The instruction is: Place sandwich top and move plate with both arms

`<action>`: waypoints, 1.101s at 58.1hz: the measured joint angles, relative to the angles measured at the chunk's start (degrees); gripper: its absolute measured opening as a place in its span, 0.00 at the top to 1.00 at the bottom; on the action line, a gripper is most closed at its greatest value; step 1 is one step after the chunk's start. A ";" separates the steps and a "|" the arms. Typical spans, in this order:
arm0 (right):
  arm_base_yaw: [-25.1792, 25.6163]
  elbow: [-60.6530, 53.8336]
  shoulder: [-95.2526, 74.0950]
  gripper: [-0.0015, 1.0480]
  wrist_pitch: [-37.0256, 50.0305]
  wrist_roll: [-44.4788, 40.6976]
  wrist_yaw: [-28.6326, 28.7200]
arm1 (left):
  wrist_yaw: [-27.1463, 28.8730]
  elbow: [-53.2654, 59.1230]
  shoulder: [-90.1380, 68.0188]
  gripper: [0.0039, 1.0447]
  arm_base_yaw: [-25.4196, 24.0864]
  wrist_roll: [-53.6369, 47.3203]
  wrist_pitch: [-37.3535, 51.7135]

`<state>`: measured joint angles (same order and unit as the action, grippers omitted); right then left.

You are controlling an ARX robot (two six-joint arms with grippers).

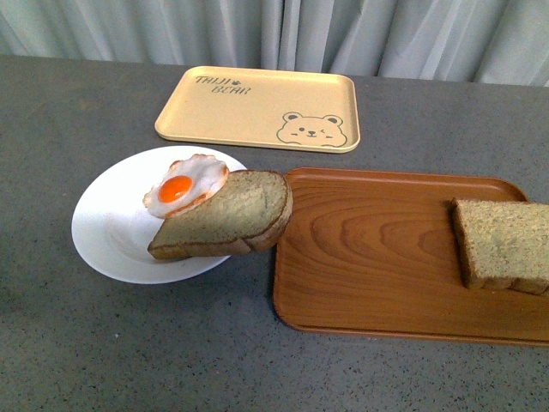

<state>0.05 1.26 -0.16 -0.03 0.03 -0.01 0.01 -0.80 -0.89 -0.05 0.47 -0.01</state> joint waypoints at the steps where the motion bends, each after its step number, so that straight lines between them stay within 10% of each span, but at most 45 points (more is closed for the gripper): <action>1: 0.00 0.00 0.00 0.09 0.00 0.00 0.00 | 0.00 0.00 0.00 0.08 0.00 0.00 0.00; 50: 0.04 1.64 -2.19 0.09 -4.55 2.08 -1.11 | 0.00 0.00 0.00 0.08 0.00 0.00 0.00; 54: 3.91 6.10 -12.63 0.09 -11.54 5.53 2.23 | 0.02 0.00 0.00 0.08 0.00 0.00 0.00; 64: 19.71 13.55 -43.43 0.09 4.17 7.06 14.73 | 0.00 0.00 0.00 0.08 0.00 0.00 0.00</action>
<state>19.77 14.81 -43.59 4.14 7.09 14.72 0.01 -0.80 -0.89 -0.05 0.47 -0.01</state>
